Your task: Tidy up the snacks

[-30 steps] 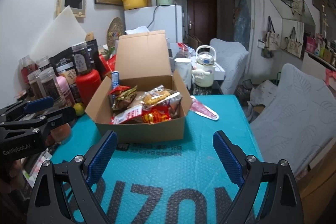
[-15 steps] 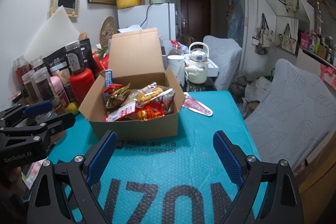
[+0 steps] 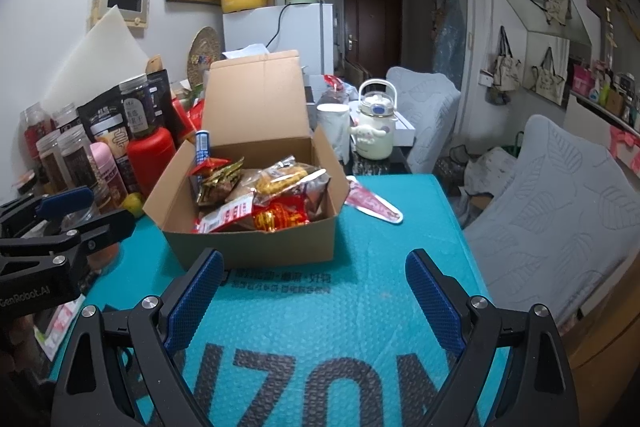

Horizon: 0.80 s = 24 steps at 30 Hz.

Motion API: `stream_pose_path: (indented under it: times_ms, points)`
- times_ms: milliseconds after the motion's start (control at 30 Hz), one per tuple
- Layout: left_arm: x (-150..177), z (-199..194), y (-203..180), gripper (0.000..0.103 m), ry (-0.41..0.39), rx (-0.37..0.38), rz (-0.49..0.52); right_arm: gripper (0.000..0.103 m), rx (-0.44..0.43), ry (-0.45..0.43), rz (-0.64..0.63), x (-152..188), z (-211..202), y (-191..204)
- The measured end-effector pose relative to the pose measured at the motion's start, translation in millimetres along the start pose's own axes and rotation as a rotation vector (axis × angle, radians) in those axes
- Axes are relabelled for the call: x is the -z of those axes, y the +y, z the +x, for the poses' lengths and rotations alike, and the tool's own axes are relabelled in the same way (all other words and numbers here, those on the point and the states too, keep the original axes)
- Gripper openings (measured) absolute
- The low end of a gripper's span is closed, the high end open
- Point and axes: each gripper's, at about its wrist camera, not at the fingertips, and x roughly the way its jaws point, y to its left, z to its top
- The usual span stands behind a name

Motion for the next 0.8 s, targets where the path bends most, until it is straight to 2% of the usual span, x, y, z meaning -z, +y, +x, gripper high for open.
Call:
stream_pose_path:
  times_ms: [800]
  points:
    - [3.6,12.6,1.4,0.075,0.036,0.012,0.008,0.094,0.015,0.031,-0.007,1.0,10.6,2.8]
